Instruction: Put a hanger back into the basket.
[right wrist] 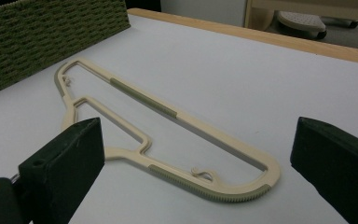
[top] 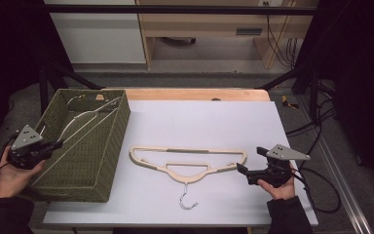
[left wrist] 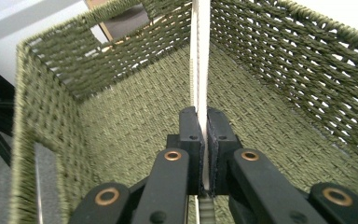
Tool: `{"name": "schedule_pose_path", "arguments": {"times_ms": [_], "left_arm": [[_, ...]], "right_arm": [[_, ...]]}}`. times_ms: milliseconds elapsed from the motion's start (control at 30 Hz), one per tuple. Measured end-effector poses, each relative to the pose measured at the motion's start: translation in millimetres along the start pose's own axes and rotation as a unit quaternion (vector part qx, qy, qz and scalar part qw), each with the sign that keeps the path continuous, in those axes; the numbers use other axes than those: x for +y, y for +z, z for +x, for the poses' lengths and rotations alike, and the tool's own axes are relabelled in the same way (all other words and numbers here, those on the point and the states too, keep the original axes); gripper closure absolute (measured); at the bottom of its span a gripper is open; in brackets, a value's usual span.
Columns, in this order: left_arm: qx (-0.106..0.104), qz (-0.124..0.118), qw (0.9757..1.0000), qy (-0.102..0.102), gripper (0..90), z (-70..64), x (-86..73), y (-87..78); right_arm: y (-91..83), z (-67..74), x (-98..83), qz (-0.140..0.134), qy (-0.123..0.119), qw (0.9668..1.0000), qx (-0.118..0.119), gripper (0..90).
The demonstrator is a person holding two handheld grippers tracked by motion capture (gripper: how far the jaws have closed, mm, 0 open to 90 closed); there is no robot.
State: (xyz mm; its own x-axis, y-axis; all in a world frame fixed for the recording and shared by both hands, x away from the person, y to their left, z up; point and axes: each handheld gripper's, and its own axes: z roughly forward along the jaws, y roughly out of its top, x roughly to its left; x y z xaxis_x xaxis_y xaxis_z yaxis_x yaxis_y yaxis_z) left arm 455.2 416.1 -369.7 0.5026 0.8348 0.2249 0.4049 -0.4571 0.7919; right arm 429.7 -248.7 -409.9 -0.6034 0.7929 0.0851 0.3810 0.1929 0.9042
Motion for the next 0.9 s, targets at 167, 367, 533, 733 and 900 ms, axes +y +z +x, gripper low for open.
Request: {"name": "schedule_pose_path", "arguments": {"times_ms": [167,367,533,733,900], "left_arm": [[0.005,0.004,0.9999,0.012,86.5,-4.0,0.8,-0.7],[-0.005,0.062,0.998,0.013,86.3,-5.7,4.5,4.4],[-0.01,0.117,0.9927,0.027,86.5,-14.3,9.7,13.8],[-0.019,0.149,0.9886,0.011,83.7,-17.6,8.3,19.3],[-0.019,0.169,0.9851,0.025,81.8,-23.1,9.6,22.7]], "right_arm": [[0.8,0.7,-0.4,0.003,0.001,1.0,0.0,3.4],[0.7,0.6,-0.4,0.003,0.0,1.0,0.001,3.6],[1.1,0.6,-0.6,0.005,-0.002,1.0,0.001,3.6],[1.7,1.1,-0.7,0.005,0.0,1.0,0.002,3.7],[2.2,1.3,-1.0,0.007,-0.001,1.0,0.002,3.7]]}}
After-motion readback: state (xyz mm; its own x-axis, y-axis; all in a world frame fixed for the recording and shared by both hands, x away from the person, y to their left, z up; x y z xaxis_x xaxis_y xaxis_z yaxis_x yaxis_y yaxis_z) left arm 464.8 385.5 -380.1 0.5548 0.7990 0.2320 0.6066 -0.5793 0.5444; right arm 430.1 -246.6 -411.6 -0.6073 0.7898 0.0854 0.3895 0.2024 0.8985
